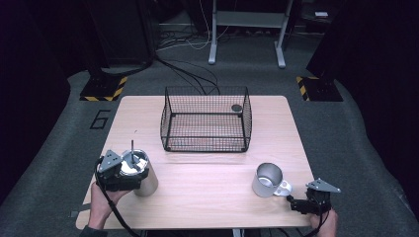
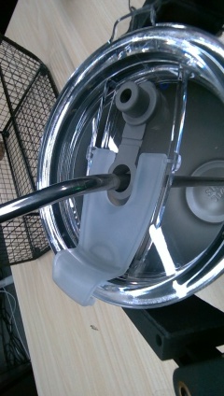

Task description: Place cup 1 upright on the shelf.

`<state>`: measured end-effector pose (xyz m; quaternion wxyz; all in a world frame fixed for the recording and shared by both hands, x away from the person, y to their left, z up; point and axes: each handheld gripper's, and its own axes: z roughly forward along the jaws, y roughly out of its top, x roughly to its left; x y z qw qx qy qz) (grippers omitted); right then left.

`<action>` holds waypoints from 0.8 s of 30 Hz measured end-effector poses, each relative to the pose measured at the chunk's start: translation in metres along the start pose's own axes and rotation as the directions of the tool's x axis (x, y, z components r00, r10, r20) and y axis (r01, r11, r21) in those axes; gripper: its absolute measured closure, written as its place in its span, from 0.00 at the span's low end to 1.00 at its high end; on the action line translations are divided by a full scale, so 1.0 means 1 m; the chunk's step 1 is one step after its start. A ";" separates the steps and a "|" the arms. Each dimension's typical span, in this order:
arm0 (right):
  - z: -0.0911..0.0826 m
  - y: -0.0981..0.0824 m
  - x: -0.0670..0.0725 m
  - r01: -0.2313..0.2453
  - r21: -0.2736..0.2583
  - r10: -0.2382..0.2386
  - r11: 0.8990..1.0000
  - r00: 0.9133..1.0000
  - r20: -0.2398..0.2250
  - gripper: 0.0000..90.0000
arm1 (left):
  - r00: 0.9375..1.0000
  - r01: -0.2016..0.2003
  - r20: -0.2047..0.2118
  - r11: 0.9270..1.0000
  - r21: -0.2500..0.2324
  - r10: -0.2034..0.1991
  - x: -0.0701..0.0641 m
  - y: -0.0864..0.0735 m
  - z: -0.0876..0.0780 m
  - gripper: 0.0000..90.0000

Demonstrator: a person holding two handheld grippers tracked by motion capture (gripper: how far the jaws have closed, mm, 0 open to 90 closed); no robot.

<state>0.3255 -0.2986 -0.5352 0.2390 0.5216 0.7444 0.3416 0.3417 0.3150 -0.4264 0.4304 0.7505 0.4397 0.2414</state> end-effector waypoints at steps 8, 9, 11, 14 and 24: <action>0.000 0.000 0.000 0.002 0.000 -0.002 1.000 1.000 -0.001 0.00 | 0.999 -0.023 0.036 1.000 0.005 0.023 0.004 0.000 0.000 0.04; 0.000 0.000 0.000 0.001 -0.001 -0.001 1.000 1.000 -0.001 0.00 | 0.999 -0.024 0.037 1.000 0.006 0.024 0.004 0.001 0.000 0.04; 0.000 0.000 0.000 0.003 -0.001 -0.003 1.000 1.000 -0.001 0.00 | 0.999 -0.026 0.037 1.000 0.007 0.026 0.004 0.001 0.000 0.04; 0.000 0.000 0.000 0.003 -0.001 -0.003 1.000 1.000 -0.001 0.00 | 0.999 -0.037 0.039 0.999 0.016 0.036 0.005 0.002 0.000 0.04; 0.000 0.000 0.000 0.003 -0.001 -0.003 1.000 1.000 -0.001 0.00 | 0.997 -0.051 0.056 0.999 0.019 0.050 0.007 0.016 -0.007 0.04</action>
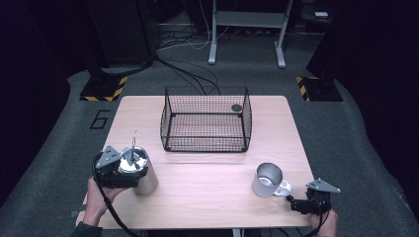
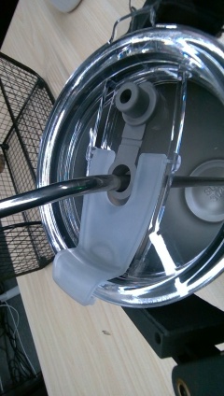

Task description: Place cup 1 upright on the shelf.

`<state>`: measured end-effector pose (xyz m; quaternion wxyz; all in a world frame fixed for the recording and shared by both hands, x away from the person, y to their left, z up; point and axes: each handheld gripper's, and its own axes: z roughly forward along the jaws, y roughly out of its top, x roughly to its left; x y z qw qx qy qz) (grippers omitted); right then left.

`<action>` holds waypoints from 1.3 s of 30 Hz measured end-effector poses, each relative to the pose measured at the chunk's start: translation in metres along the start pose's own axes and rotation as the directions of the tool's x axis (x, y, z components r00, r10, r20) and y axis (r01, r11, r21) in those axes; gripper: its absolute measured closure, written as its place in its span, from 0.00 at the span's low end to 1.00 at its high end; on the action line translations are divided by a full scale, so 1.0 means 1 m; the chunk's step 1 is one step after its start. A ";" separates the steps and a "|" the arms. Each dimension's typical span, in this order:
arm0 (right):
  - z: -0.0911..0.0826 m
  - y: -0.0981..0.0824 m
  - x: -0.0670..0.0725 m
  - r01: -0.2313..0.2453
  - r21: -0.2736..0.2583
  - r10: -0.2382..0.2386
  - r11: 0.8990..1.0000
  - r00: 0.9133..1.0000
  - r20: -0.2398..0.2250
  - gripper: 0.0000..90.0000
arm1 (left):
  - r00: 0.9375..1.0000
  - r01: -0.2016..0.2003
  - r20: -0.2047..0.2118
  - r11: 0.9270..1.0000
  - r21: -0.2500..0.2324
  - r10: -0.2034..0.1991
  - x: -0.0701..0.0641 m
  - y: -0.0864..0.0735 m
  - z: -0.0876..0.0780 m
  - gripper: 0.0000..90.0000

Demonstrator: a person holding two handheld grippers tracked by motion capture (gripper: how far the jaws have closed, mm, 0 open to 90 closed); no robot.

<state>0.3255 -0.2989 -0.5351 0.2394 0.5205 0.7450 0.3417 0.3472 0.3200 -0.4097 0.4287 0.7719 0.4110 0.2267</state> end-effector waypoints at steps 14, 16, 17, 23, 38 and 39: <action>0.000 0.000 0.000 0.000 0.000 0.000 1.000 1.000 -0.001 0.00 | 0.999 -0.037 0.017 0.999 0.017 0.037 0.000 0.017 -0.008 0.04; 0.000 0.000 0.000 0.000 0.000 0.000 1.000 1.000 -0.001 0.00 | 0.999 -0.039 0.016 0.999 0.015 0.039 0.001 0.019 -0.008 0.04; 0.000 0.000 0.000 0.000 0.000 0.000 1.000 1.000 0.000 0.00 | 0.999 -0.044 0.016 0.999 0.017 0.044 0.001 0.020 -0.008 0.04; 0.000 0.000 0.000 0.000 0.000 0.000 1.000 1.000 -0.001 0.00 | 0.998 -0.061 0.023 0.998 0.017 0.060 -0.001 0.027 -0.009 0.04; 0.000 0.000 0.000 0.000 0.000 0.000 1.000 1.000 0.000 0.00 | 0.994 -0.099 0.052 0.995 0.012 0.098 -0.008 0.053 -0.014 0.04; 0.000 0.000 0.000 0.000 0.000 0.000 1.000 1.000 0.000 0.00 | 0.994 -0.099 0.056 0.995 0.010 0.099 -0.008 0.054 -0.014 0.04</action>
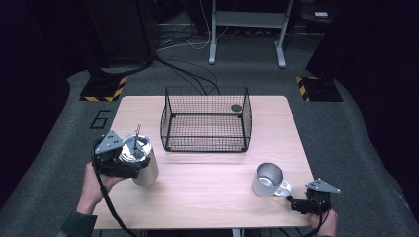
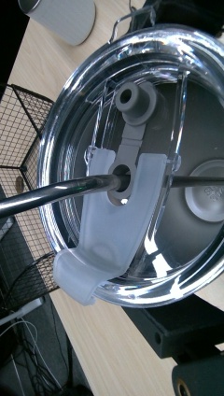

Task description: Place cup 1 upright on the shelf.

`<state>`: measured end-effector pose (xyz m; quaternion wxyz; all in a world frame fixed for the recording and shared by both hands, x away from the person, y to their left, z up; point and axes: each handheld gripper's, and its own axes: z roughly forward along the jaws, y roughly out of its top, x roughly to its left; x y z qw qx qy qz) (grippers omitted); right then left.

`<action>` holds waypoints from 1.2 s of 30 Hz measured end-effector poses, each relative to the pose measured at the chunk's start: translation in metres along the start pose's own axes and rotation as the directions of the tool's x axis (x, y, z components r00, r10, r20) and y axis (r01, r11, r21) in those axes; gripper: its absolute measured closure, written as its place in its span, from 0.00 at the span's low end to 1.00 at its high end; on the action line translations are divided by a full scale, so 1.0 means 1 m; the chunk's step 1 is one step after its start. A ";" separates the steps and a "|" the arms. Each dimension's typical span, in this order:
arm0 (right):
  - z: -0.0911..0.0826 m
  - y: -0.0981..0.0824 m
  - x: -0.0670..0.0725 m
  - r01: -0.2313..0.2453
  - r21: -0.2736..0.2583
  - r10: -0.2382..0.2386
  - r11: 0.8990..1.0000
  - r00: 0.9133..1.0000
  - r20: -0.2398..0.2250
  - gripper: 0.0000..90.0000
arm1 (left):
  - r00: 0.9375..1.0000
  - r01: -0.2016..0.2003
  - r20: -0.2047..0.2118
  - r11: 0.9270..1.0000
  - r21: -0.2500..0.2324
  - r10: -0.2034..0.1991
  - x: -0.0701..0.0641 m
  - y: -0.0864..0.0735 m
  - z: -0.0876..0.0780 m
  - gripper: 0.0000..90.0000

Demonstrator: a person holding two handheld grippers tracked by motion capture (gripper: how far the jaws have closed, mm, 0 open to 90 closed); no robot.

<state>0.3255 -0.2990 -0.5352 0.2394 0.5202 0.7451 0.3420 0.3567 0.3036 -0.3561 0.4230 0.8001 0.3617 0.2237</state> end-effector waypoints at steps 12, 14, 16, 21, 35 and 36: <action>0.000 0.000 0.000 0.000 0.000 0.000 1.000 1.000 0.000 0.00 | 0.999 -0.033 0.024 0.999 -0.002 0.033 -0.006 0.018 0.012 0.04; 0.000 0.000 0.000 0.000 0.000 0.000 1.000 1.000 0.000 0.00 | 0.999 -0.032 0.032 1.000 0.001 0.031 -0.006 0.020 0.015 0.04; 0.000 0.000 0.000 0.000 0.000 0.000 1.000 1.000 0.000 0.00 | 0.999 -0.031 0.037 1.000 0.001 0.031 -0.007 0.022 0.017 0.04; 0.000 0.000 0.000 0.000 0.000 0.000 1.000 1.000 0.000 0.00 | 0.998 -0.037 0.051 0.999 0.006 0.036 -0.007 0.027 0.024 0.04; 0.000 0.000 0.000 0.001 0.000 -0.001 1.000 1.000 0.000 0.00 | 0.995 -0.048 0.086 0.999 -0.014 0.049 -0.012 0.051 0.038 0.04; 0.000 0.000 0.000 -0.002 -0.001 0.002 1.000 1.000 0.002 0.00 | 0.995 -0.054 0.089 0.998 -0.012 0.055 -0.012 0.052 0.038 0.04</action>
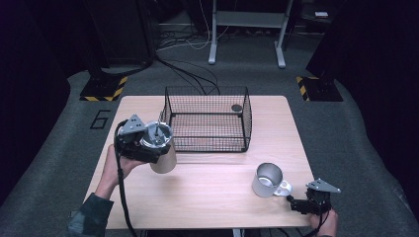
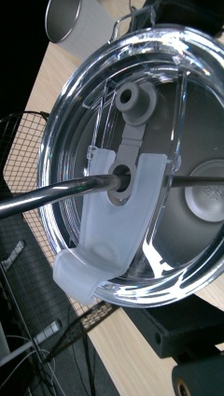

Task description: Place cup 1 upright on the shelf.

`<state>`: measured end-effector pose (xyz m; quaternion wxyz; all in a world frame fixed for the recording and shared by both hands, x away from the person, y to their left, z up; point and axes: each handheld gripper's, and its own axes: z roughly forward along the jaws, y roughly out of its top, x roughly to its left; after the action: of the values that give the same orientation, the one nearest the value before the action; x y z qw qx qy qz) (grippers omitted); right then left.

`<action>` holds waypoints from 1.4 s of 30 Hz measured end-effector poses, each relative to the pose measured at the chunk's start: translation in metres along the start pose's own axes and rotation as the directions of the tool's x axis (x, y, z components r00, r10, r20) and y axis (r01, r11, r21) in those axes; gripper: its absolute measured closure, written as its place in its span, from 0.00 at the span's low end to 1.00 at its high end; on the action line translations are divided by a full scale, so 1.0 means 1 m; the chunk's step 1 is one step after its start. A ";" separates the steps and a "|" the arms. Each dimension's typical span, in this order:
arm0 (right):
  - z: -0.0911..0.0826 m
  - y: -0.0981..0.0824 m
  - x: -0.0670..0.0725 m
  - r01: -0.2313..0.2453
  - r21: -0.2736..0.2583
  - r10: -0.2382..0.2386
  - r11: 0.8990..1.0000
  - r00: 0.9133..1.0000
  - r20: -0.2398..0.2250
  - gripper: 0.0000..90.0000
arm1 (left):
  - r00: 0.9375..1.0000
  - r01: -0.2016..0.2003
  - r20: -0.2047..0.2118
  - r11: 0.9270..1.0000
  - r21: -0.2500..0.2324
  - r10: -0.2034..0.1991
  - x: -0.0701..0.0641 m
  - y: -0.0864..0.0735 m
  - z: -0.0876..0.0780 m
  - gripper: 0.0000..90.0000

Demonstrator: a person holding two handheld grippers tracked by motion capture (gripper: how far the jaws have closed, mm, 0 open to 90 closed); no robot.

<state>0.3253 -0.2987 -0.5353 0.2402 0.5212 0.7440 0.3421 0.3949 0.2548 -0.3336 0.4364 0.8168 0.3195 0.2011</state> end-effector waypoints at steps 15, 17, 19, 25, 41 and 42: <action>0.000 0.000 0.000 -0.006 0.001 0.006 1.000 1.000 -0.001 0.00 | 0.999 -0.009 0.038 1.000 -0.022 0.009 0.000 0.026 0.015 0.04; 0.000 0.000 0.000 -0.005 0.001 0.005 1.000 1.000 -0.001 0.00 | 0.999 -0.008 0.039 1.000 -0.023 0.009 0.001 0.029 0.016 0.04; 0.000 0.000 0.000 -0.006 0.002 0.006 1.000 1.000 -0.001 0.00 | 0.999 -0.003 0.041 1.000 -0.028 0.004 0.000 0.033 0.017 0.04; 0.000 0.000 0.000 -0.006 0.001 0.006 1.000 1.000 -0.001 0.00 | 0.998 -0.012 0.053 0.999 -0.040 0.014 0.002 0.047 0.020 0.04; 0.000 0.000 0.000 -0.007 0.001 0.007 1.000 1.000 -0.001 0.00 | 0.999 -0.027 0.033 0.998 -0.060 0.029 0.010 0.084 0.030 0.04; 0.000 0.000 0.000 -0.007 0.001 0.007 1.000 1.000 -0.001 0.00 | 0.999 -0.027 0.033 0.998 -0.061 0.029 0.011 0.086 0.030 0.04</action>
<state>0.3250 -0.2983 -0.5353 0.2384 0.5239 0.7425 0.3427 0.4506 0.2089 -0.2773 0.4633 0.8109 0.2943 0.2031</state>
